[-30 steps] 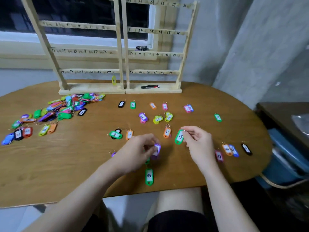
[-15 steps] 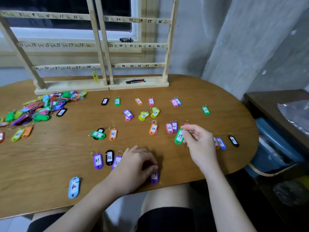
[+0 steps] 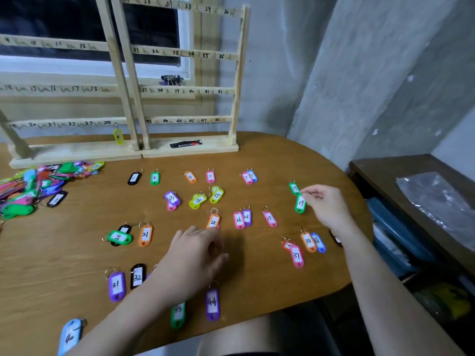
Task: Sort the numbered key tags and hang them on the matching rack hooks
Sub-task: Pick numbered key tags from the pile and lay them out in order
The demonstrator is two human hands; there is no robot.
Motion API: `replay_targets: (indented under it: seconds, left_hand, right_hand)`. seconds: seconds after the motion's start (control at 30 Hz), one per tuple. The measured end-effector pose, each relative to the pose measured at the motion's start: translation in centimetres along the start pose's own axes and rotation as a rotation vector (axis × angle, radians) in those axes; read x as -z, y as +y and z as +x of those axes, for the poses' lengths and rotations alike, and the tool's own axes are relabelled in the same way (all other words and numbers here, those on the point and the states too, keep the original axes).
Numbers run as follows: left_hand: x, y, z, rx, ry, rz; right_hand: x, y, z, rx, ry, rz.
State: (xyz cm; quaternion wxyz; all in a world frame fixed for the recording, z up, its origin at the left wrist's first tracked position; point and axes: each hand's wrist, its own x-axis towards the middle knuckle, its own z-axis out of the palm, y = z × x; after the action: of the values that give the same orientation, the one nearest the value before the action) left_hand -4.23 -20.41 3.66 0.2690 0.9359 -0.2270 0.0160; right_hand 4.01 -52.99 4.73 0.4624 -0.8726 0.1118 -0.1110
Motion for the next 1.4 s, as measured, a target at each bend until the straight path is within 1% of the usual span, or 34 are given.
replay_targets:
  seconds: [0.17, 0.3, 0.43, 0.6, 0.7, 0.8, 0.9, 1.03, 1.23, 1.33, 1.4]
  left_hand:
    - [-0.2, 0.4, 3.1, -0.018, -0.026, -0.004]
    - [-0.7, 0.3, 4.6, -0.021, -0.05, -0.004]
    - [-0.9, -0.2, 5.3, -0.016, -0.074, -0.019]
    - [-0.4, -1.1, 5.5, -0.011, -0.085, -0.041]
    - [0.2, -1.5, 5.4, -0.015, -0.047, -0.069]
    - [0.8, -2.4, 4.8, 0.015, -0.007, -0.084]
    - [1.6, -4.0, 3.6, 0.038, 0.044, -0.075]
    - [3.6, -6.7, 0.9, 0.134, 0.098, -0.042]
    - [7.9, -11.8, -5.2, 0.343, 0.156, 0.035]
    - [10.0, -15.0, -9.0, 0.442, 0.224, 0.046]
    - [11.2, -17.6, -11.8, 0.54, 0.26, 0.04]
  right_hand:
    - [0.5, 1.5, 3.2, -0.066, -0.034, -0.098]
    - [0.2, 1.5, 5.5, -0.085, 0.019, -0.061]
    - [-0.5, 1.2, 7.0, -0.137, 0.006, -0.031]
    - [-1.3, 1.4, 7.8, -0.123, -0.013, -0.11]
    - [-1.5, 1.3, 7.6, -0.111, 0.008, -0.228]
    - [-2.6, -0.4, 6.4, -0.028, 0.022, -0.295]
    - [-5.3, -3.6, 4.4, 0.116, -0.069, -0.279]
    - [-10.7, -7.9, 1.4, 0.25, -0.226, -0.188]
    - [-20.1, -13.6, -3.2, 0.309, -0.408, -0.104]
    - [-24.9, -16.6, -5.5, 0.351, -0.482, -0.078]
    - [-28.1, -18.4, -7.0, 0.392, -0.539, -0.102]
